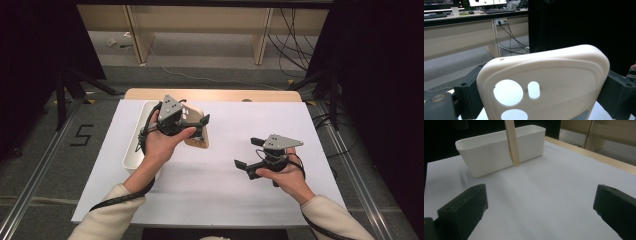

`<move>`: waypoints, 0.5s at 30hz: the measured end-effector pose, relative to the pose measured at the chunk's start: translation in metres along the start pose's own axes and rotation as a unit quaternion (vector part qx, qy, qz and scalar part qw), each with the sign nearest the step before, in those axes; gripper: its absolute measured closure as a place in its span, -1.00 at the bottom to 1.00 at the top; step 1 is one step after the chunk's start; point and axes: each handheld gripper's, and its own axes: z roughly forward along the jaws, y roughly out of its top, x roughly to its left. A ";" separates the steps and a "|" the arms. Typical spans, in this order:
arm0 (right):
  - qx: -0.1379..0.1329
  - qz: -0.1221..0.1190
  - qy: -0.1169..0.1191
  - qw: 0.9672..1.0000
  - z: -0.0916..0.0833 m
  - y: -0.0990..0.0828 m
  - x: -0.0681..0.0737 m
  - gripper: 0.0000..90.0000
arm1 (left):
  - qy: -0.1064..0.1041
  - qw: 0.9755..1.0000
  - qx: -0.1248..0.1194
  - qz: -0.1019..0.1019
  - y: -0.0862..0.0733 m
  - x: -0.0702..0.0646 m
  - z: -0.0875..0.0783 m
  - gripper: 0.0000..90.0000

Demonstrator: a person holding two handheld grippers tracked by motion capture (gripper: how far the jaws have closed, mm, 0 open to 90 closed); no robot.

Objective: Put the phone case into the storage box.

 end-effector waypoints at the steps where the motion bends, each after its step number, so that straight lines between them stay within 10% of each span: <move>1: -0.001 0.000 0.000 1.000 -0.001 -0.001 0.000 -0.99 | 0.001 1.000 0.001 0.000 0.000 0.000 0.000 -0.79; 15: -0.003 0.004 -0.011 1.000 -0.019 -0.009 -0.005 -0.99 | 0.014 1.000 0.001 -0.001 0.005 0.006 -0.006 -0.78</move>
